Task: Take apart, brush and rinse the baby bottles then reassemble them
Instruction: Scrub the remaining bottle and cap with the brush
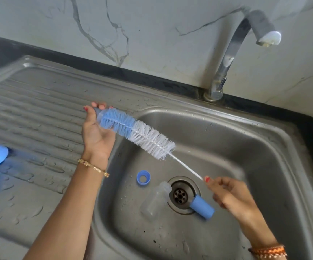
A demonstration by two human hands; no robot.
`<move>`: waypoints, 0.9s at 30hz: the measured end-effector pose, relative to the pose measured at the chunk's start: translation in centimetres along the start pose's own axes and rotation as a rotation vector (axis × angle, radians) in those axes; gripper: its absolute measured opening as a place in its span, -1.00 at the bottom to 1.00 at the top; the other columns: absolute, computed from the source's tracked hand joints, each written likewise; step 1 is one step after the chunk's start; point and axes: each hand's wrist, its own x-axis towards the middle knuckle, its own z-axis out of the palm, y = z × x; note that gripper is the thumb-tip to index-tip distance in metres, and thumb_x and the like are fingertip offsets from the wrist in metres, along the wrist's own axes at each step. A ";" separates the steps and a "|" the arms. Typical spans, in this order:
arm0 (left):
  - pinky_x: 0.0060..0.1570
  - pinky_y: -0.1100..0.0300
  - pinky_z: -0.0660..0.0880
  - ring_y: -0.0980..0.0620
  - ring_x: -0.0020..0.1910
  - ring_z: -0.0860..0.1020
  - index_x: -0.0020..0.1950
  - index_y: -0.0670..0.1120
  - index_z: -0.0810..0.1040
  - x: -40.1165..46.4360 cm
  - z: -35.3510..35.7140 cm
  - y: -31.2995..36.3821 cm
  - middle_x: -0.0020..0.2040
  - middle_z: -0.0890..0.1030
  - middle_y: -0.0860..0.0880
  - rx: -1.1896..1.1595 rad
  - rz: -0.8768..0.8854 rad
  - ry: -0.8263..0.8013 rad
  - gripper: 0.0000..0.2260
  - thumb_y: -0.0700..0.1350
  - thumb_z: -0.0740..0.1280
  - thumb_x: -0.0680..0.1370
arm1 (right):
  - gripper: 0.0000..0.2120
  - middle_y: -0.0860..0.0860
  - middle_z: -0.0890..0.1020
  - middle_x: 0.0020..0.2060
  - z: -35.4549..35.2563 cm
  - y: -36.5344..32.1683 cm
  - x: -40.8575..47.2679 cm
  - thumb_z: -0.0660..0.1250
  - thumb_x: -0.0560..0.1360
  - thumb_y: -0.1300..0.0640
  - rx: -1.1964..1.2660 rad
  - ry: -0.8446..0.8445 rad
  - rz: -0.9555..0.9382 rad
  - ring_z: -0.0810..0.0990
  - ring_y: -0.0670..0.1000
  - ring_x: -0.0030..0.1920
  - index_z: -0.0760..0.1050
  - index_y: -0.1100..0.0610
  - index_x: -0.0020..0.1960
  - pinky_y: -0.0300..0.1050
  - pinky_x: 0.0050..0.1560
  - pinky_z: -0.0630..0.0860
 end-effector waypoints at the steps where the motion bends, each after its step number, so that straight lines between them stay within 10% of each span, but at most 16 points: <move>1: -0.14 0.27 0.44 0.17 -0.36 0.51 -0.25 -0.01 0.39 0.0 0.1 -0.2 -0.40 0.48 0.12 0.036 0.009 0.046 -0.69 0.01 0.03 0.64 | -0.75 -0.05 0.44 -0.59 -0.1 0.2 0.1 0.39 0.44 0.04 -0.041 0.072 -0.094 0.36 -0.06 -0.52 0.53 0.13 -0.37 -0.21 -0.44 0.30; 10: -0.23 0.32 0.48 0.23 -0.43 0.51 -0.24 0.00 0.38 0.1 0.5 -0.4 -0.43 0.49 0.14 -0.033 0.009 0.161 -0.71 0.03 0.07 0.64 | -0.82 0.02 0.61 -0.44 0.1 1.1 0.2 0.41 0.42 0.02 -0.583 0.745 -0.582 0.58 0.12 -0.45 0.62 0.09 -0.29 -0.24 -0.41 0.31; 15: -0.15 0.31 0.46 0.22 -0.42 0.51 -0.25 0.00 0.37 0.2 0.3 0.2 -0.42 0.49 0.13 -0.073 -0.002 0.111 -0.70 0.02 0.04 0.64 | -0.79 -0.03 0.60 -0.39 -0.3 0.1 -0.6 0.31 0.47 -0.08 -0.561 0.359 -0.271 0.56 0.17 -0.17 0.60 -0.03 -0.27 -0.11 -0.25 0.33; 24: -0.06 0.31 0.45 0.17 -0.27 0.53 -0.20 0.02 0.35 0.3 0.1 0.7 -0.38 0.48 0.15 0.046 0.028 0.001 -0.72 0.00 -0.01 0.65 | -0.55 -0.08 0.24 -0.65 -1.7 -0.2 -0.5 0.35 0.41 -0.20 -0.086 -0.434 0.145 0.11 -0.15 -0.65 0.42 0.10 -0.47 -0.39 -0.63 0.02; 27: -0.17 0.32 0.51 0.17 -0.30 0.53 -0.22 0.01 0.37 -0.2 0.5 0.7 -0.38 0.47 0.14 0.032 0.025 -0.033 -0.69 0.01 -0.02 0.65 | -0.50 -0.08 0.17 -0.62 -2.4 0.1 -0.6 0.40 0.06 -0.37 0.071 -0.542 0.203 0.04 -0.18 -0.63 0.44 0.09 -0.52 -0.46 -0.62 -0.01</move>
